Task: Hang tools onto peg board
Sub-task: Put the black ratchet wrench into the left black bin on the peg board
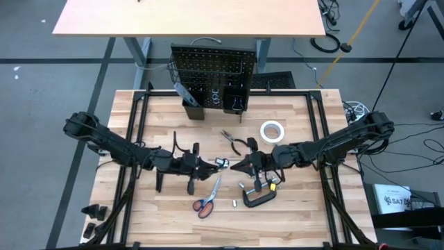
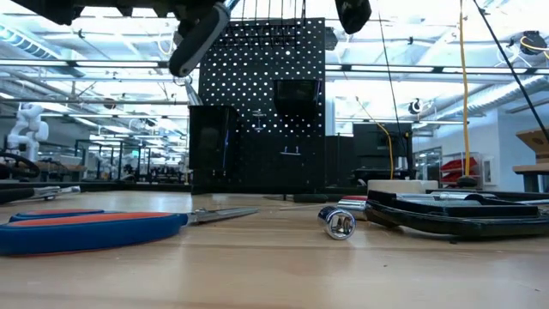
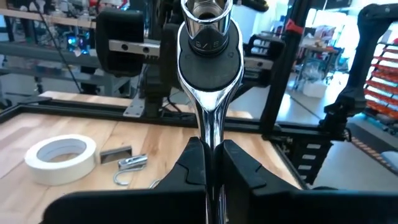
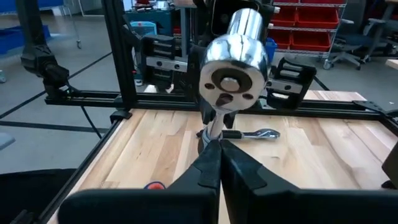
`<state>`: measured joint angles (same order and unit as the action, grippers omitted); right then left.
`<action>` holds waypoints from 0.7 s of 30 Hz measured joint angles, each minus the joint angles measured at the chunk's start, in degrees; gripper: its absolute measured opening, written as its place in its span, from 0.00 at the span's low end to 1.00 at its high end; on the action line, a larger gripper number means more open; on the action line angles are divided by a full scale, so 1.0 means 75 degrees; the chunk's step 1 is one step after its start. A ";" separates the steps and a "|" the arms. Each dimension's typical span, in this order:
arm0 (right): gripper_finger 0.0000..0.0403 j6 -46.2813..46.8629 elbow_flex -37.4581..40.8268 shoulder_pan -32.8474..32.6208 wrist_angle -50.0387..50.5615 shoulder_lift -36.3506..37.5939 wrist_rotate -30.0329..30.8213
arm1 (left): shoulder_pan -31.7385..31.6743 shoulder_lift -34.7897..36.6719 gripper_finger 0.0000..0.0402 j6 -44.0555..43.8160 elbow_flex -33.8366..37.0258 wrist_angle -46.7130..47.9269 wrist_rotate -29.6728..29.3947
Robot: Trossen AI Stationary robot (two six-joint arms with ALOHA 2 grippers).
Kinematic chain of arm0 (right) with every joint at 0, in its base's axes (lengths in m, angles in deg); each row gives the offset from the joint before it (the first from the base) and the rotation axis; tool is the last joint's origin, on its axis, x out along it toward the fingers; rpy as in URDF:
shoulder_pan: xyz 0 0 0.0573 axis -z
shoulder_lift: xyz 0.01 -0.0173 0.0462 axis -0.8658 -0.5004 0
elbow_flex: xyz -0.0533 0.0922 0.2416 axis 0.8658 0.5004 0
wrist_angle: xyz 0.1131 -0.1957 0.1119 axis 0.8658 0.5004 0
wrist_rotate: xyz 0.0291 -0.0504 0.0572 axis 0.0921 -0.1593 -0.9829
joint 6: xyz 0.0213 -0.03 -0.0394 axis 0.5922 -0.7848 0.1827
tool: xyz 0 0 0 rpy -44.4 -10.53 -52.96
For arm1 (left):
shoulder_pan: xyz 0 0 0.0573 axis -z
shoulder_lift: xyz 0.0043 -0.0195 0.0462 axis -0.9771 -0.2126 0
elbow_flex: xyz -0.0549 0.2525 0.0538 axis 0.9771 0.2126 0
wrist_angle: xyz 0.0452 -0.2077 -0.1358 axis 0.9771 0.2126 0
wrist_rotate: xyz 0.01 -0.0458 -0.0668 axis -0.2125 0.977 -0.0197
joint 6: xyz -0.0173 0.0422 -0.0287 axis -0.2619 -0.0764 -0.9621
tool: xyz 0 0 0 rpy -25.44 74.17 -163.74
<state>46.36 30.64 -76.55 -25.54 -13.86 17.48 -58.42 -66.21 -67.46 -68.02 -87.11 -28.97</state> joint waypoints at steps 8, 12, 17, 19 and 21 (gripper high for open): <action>0.00 -0.0052 0.0006 0.0005 -0.0575 -0.0291 -0.0075 | -0.0034 -0.0835 0.04 -0.0191 -0.0194 -0.0531 0.0335; 0.00 -0.0046 0.0009 0.0004 -0.0593 -0.0300 -0.0080 | -0.0112 -0.1141 0.04 -0.0220 -0.0230 -0.0748 0.0363; 0.00 -0.0029 0.0012 0.0006 -0.0627 -0.0300 -0.0065 | -0.0222 -0.1282 0.04 -0.0368 -0.0232 -0.1037 0.0627; 0.00 -0.0029 0.0012 0.0009 -0.0622 -0.0300 -0.0062 | -0.0259 -0.1282 0.04 -0.0399 -0.0232 -0.1031 0.0657; 0.00 -0.0026 0.0012 0.0015 -0.0617 -0.0300 -0.0027 | -0.0279 -0.1282 0.04 -0.0403 -0.0232 -0.1015 0.0680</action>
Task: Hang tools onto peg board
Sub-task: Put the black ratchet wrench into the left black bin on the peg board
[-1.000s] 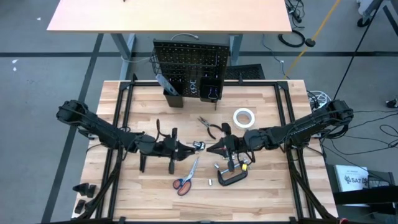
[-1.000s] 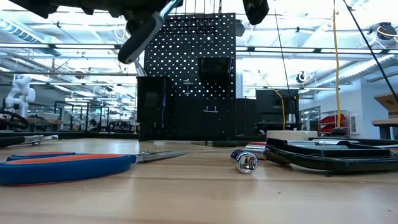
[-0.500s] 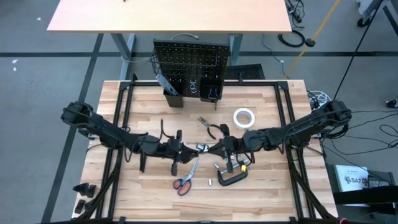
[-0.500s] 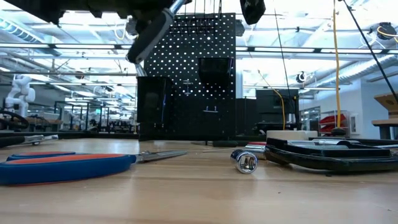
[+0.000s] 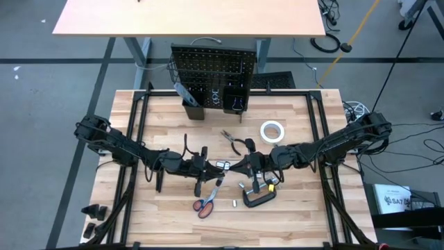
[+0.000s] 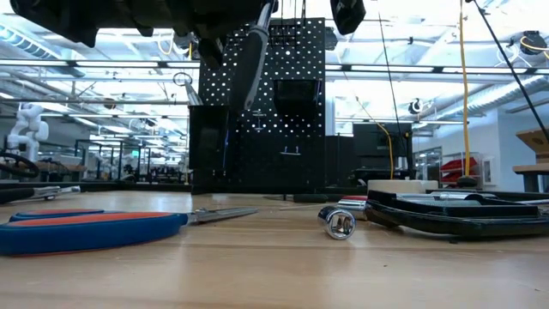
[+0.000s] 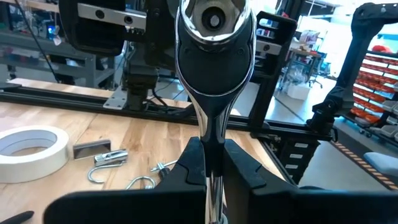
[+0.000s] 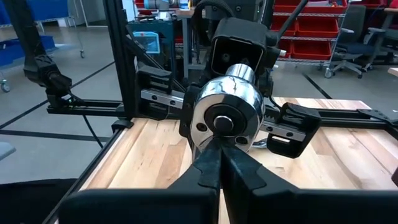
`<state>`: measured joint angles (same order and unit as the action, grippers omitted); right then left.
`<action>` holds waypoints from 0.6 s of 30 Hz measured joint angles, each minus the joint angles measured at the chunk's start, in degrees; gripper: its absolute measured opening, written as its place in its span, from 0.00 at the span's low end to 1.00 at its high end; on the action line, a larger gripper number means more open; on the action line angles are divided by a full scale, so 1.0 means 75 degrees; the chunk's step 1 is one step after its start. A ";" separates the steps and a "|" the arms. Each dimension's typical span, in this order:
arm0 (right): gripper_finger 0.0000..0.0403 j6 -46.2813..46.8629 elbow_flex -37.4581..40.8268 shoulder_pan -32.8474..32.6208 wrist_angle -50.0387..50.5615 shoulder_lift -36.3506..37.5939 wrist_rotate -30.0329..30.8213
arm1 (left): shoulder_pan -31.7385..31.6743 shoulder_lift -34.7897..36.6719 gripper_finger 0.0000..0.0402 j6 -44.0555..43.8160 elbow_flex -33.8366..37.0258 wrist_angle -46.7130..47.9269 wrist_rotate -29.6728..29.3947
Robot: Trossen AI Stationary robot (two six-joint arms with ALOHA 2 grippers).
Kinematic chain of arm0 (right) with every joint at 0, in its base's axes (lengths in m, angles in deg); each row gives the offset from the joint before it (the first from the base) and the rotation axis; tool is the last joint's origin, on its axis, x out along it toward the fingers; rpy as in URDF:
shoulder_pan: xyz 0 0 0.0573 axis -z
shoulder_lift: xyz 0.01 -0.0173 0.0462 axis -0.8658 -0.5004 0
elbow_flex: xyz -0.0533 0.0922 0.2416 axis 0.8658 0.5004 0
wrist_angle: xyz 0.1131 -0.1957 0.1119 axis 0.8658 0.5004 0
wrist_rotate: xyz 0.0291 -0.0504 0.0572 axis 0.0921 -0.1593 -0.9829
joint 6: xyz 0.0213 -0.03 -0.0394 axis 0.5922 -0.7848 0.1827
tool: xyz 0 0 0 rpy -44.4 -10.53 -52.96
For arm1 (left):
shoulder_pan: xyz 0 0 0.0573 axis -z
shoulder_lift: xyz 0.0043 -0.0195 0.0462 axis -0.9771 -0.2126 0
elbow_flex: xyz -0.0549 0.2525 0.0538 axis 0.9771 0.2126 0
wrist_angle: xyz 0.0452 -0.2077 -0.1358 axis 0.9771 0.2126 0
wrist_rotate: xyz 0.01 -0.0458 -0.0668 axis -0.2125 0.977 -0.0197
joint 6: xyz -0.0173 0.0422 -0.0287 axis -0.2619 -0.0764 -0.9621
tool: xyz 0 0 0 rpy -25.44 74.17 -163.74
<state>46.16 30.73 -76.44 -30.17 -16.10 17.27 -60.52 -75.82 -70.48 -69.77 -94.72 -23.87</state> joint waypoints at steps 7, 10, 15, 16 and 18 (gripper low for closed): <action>0.00 -0.0006 0.0000 0.0003 -0.0009 0.0000 0.0008 | 0.0000 0.0000 0.04 -0.0017 0.0000 -0.0003 0.0009; 0.00 -0.0007 0.0000 0.0032 -0.0031 -0.0013 -0.0008 | 0.0000 0.0000 0.04 -0.0019 0.0000 -0.0003 0.0006; 0.00 0.0015 -0.0005 0.0109 -0.0166 -0.0179 -0.0044 | 0.0000 -0.0002 0.04 -0.0041 0.0000 0.0096 0.0021; 0.00 0.0019 -0.0006 0.0129 -0.0165 -0.0215 -0.0056 | 0.0000 -0.0005 0.04 -0.0052 0.0002 0.0117 0.0020; 0.00 0.0044 -0.0009 0.0150 -0.0219 -0.0258 -0.0052 | 0.0000 -0.0006 0.04 -0.0052 0.0003 0.0147 0.0026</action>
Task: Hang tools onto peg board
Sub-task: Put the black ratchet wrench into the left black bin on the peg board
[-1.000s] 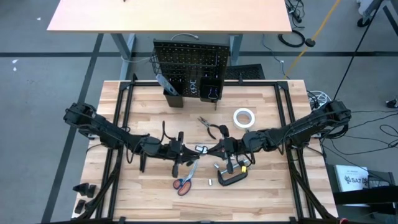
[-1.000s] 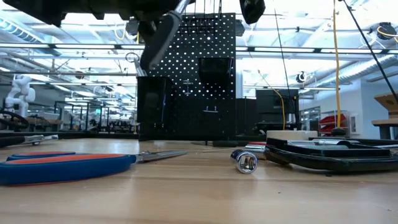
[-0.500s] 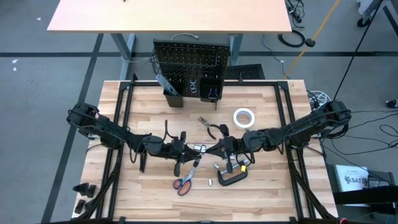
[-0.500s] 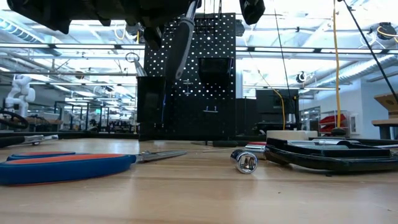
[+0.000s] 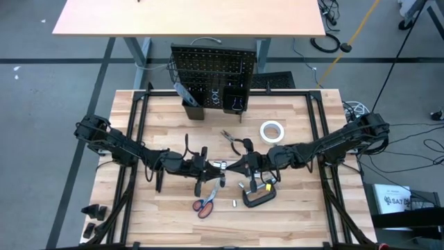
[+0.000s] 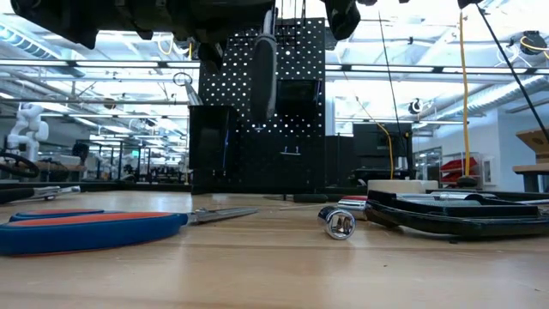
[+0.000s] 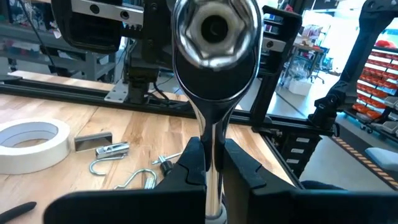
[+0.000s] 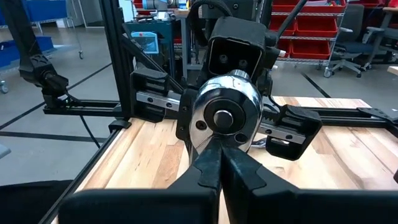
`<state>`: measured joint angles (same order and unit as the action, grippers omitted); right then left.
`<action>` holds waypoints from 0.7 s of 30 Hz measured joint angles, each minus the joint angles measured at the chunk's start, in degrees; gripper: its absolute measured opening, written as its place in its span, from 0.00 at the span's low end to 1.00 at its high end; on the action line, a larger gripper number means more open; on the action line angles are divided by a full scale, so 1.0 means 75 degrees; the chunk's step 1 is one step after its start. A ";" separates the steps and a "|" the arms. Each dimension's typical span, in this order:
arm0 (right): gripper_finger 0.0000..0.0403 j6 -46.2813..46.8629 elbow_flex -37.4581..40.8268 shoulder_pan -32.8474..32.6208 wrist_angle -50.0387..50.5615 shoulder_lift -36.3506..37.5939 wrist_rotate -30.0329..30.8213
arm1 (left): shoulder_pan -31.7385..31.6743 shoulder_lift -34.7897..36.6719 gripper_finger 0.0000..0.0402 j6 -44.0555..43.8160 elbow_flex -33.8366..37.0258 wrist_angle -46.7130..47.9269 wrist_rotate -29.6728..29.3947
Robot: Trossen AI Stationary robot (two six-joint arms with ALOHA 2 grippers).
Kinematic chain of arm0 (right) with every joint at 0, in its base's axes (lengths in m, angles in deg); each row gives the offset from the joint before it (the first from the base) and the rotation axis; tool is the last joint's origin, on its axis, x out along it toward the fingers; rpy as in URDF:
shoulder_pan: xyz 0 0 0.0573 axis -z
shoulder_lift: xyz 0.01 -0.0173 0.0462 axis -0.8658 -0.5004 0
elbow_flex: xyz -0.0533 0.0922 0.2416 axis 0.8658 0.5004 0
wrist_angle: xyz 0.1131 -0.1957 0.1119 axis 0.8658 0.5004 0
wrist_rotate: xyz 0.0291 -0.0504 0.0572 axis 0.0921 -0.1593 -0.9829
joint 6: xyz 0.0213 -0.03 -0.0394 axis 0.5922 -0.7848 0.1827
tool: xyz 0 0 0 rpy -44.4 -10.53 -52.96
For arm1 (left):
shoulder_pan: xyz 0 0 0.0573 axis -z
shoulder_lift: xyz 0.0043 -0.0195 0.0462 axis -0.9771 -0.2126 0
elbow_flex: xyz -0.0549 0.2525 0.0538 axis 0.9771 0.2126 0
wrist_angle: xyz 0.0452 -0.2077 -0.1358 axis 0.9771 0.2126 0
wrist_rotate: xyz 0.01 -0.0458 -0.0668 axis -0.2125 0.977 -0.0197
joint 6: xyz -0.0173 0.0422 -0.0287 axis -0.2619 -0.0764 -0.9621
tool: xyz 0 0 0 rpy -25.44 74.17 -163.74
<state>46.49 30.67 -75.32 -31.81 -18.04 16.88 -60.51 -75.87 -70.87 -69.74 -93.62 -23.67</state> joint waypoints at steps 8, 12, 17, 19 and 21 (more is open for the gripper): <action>0.00 0.0000 0.0000 0.0005 -0.0064 -0.0001 0.0009 | -0.0006 0.0000 0.04 0.0009 0.0000 -0.0010 0.0023; 0.00 0.0000 0.0000 0.0029 -0.0071 -0.0001 0.0003 | -0.0006 0.0000 0.04 0.0012 0.0000 0.0012 0.0023; 0.00 0.0000 0.0000 0.0053 -0.0081 -0.0007 -0.0001 | -0.0006 0.0000 0.04 0.0014 0.0000 0.0048 0.0017; 0.00 -0.0006 0.0000 0.0054 -0.0084 -0.0007 0.0003 | -0.0021 0.0000 0.04 0.0015 0.0000 0.0052 0.0022; 0.00 -0.0004 0.0000 0.0084 -0.0084 -0.0007 0.0006 | -0.0053 0.0000 0.04 -0.0034 0.0000 0.0054 0.0025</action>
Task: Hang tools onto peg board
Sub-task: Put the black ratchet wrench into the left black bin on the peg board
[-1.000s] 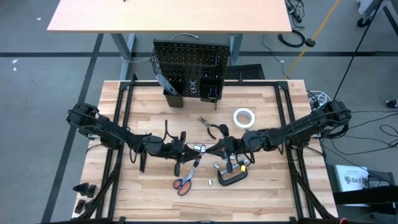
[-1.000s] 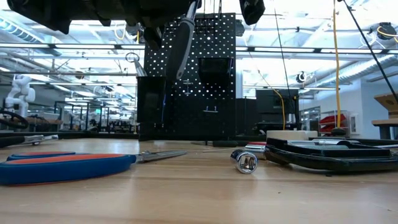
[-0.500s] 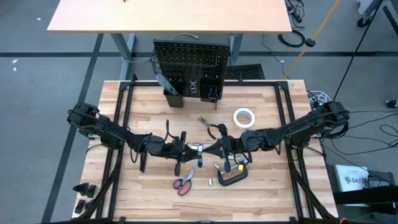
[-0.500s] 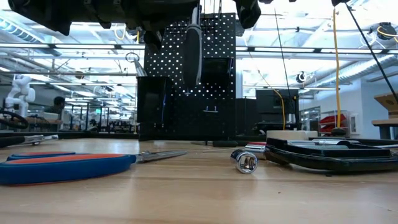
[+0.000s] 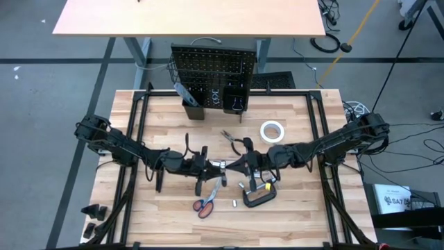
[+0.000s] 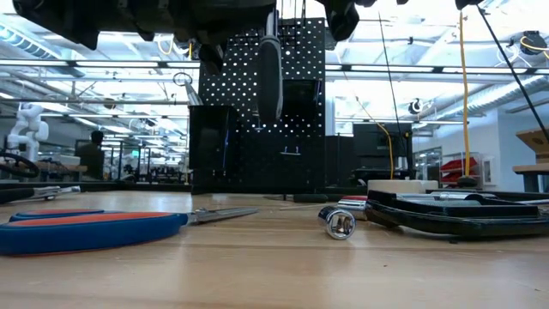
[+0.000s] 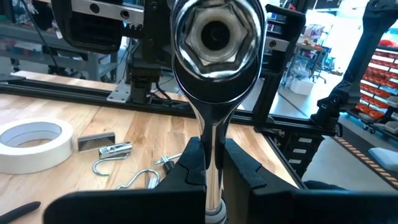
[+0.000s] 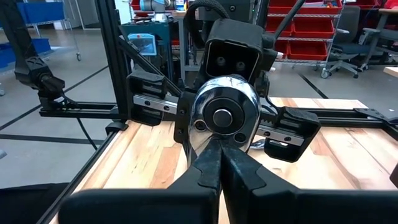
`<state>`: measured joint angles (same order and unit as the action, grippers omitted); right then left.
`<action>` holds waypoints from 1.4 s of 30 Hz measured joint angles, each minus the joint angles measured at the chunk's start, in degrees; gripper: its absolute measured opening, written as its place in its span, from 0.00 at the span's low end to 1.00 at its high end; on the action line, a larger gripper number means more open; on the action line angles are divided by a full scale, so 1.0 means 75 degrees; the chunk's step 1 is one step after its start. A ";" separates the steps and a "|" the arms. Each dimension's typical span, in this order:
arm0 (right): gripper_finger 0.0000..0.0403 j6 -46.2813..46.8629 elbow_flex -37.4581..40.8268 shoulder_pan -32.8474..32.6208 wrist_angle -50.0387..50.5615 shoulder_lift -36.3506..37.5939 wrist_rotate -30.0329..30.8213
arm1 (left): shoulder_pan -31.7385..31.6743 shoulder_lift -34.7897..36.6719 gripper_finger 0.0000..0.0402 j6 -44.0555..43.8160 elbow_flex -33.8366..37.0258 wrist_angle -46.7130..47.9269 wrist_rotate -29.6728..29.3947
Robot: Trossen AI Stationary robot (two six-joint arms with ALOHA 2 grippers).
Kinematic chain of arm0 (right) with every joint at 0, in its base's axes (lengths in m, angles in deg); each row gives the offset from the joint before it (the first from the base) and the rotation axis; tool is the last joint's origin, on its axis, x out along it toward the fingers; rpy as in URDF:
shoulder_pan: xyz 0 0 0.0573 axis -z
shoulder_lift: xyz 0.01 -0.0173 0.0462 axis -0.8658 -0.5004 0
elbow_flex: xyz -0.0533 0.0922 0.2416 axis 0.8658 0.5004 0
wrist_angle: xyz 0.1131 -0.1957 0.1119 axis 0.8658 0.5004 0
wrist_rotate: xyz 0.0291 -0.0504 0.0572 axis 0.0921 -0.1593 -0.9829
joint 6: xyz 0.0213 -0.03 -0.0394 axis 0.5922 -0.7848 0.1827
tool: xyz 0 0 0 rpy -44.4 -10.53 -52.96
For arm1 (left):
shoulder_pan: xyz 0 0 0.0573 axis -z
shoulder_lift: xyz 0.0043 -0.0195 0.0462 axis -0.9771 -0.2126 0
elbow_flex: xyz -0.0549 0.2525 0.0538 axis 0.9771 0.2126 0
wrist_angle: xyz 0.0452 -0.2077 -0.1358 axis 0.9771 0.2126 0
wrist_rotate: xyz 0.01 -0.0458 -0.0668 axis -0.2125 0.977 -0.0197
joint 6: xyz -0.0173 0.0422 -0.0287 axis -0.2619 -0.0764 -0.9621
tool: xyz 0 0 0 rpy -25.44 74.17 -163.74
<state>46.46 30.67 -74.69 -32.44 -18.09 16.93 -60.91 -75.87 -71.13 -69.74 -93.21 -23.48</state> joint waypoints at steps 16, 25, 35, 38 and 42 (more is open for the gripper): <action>0.00 0.0091 -0.0003 0.0049 0.0709 0.0255 0.0152 | -0.0064 0.0003 0.04 -0.0015 -0.0011 0.0258 0.0004; 0.00 0.0057 -0.0003 -0.0568 0.2644 0.1829 0.1498 | -0.0047 0.0930 0.04 0.0904 -0.0012 0.0864 -0.1188; 0.00 -0.0053 -0.0003 -0.1284 0.3570 0.2428 0.2891 | 0.0264 0.2438 0.04 0.2275 0.0275 0.1106 -0.7639; 0.00 -0.0075 -0.0003 -0.1297 0.3563 0.2399 0.2898 | -0.0013 0.2721 0.04 0.1705 0.0657 0.0975 -0.8364; 0.00 -0.0095 -0.0003 -0.1297 0.3553 0.2396 0.2897 | -0.0670 0.3069 0.04 0.0330 0.1288 0.0992 -0.7881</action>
<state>45.75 30.64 -84.42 -5.79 -0.13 38.66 -65.94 -52.85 -68.65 -60.08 -85.77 -82.59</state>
